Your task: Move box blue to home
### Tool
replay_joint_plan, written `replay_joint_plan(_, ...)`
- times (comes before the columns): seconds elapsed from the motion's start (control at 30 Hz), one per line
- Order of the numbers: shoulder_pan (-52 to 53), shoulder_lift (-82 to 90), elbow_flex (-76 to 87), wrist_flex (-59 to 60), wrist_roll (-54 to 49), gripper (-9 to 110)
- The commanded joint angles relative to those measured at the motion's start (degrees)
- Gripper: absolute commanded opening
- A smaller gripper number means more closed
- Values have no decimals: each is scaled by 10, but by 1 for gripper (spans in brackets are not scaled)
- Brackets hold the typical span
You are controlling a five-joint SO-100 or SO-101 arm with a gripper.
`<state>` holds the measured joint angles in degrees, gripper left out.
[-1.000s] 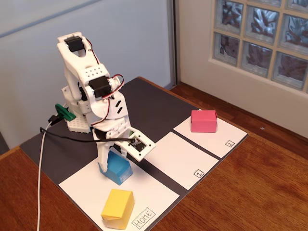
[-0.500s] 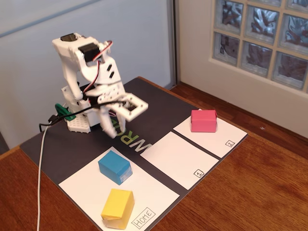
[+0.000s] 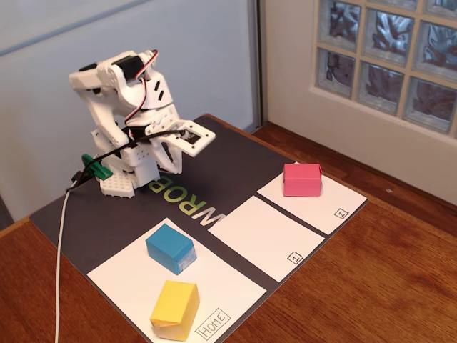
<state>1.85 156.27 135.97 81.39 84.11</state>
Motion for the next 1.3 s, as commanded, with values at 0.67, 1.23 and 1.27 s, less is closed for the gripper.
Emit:
replay_joint_plan(0.67, 66, 350, 324, 33, -34, -1)
replay_joint_plan(1.23, 36, 351, 381, 19, 6, 0)
replay_joint_plan(1.27, 40, 351, 381, 19, 9, 0)
